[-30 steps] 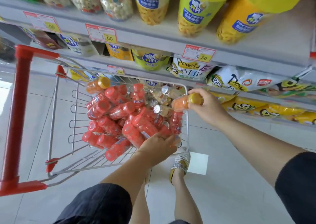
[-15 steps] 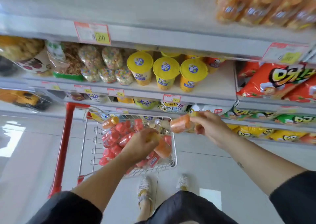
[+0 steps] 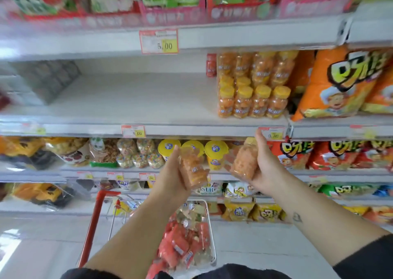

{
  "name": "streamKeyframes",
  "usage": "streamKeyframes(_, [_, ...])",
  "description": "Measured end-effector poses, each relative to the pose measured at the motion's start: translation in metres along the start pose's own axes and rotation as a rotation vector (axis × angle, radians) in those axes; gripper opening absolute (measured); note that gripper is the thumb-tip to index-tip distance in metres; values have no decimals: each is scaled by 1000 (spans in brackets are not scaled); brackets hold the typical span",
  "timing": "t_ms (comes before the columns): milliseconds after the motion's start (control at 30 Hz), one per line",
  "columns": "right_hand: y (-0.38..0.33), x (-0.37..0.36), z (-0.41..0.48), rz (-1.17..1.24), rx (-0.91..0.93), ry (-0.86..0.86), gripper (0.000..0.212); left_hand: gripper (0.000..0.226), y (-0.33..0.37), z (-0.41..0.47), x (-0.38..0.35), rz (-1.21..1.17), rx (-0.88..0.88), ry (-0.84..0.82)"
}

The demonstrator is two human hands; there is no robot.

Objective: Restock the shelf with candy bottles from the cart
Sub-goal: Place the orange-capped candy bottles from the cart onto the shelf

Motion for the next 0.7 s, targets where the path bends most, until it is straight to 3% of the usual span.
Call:
streamKeyframes(167, [-21, 5, -9, 109, -18, -1, 72, 65, -1, 0, -24, -255, 118, -101])
streamKeyframes(300, [-44, 4, -26, 169, -12, -195, 29, 54, 1, 0, -46, -229, 118, -135])
streamKeyframes(400, [-62, -2, -33, 114, 108, -234, 17, 32, 5, 2, -63, -92, 30, -124])
streamKeyframes(567, [-91, -14, -24, -132, 403, -231, 16, 37, 22, 15, -87, 68, -102, -159])
streamKeyframes(633, [-102, -19, -17, -245, 548, -173, 18, 30, 32, 22, -96, 128, -190, -219])
streamKeyframes(700, [-111, -24, -7, -392, 661, -66, 29, 25, 44, 30, -104, 237, -306, -174])
Point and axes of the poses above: each hand's wrist, its own z-axis towards the middle knuckle, its own x-axis out of the back of the hand, y = z × x, the point moved 1 cm from there along z, towards the middle knuckle, and after that the axes turned 3 degrees about x, right-handed, at the moved point
